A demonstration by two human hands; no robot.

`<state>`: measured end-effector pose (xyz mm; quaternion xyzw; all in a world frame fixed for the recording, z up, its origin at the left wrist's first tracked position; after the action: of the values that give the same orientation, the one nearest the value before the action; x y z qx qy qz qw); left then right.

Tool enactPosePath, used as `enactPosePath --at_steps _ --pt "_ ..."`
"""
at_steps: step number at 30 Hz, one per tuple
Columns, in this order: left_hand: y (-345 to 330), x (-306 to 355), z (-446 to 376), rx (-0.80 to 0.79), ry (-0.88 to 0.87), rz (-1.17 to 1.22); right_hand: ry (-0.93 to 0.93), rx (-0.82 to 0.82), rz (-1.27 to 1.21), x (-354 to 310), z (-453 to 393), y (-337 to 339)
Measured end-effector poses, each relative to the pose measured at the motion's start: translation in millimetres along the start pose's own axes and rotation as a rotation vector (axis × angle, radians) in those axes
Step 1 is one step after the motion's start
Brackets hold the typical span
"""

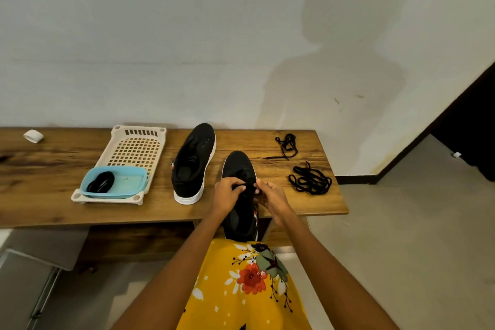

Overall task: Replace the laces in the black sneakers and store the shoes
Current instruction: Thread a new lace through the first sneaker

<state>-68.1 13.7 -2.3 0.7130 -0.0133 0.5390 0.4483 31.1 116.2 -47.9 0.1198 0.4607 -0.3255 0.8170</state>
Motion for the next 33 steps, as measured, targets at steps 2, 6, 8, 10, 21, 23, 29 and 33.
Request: enactPosePath --at_steps 2,6,8,10,21,23,29,33 --pt "-1 -2 2 0.004 -0.012 0.007 -0.057 0.026 0.014 8 0 8" --pt "-3 -5 2 0.006 -0.029 0.042 -0.042 0.14 0.082 3 -1 31" --pt "-3 -6 2 0.004 -0.036 0.056 -0.007 0.127 0.184 -6 -4 30" --pt "-4 -6 2 -0.001 -0.043 0.07 -0.005 0.062 0.241 -11 -8 19" --pt "-2 -9 2 0.041 0.015 0.131 0.125 0.278 0.154 -19 3 22" --pt "-2 -8 2 0.053 0.029 0.12 0.189 0.182 0.365 -19 15 6" --pt "2 -12 2 0.097 0.104 0.109 0.174 0.191 0.753 -9 24 -6" --pt "1 -14 1 0.067 0.127 0.104 0.127 0.185 0.795 -9 29 -2"
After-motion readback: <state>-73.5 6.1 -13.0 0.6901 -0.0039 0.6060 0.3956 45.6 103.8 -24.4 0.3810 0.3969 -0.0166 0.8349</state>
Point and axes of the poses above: each hand's wrist, its own z-axis away from the middle knuckle, its own y-axis out of the back of the hand, x = y × z, the point moved 10 cm from there along -z, towards the middle knuckle, and after that the axes turned 7 degrees about -y, right-handed, at the moved point
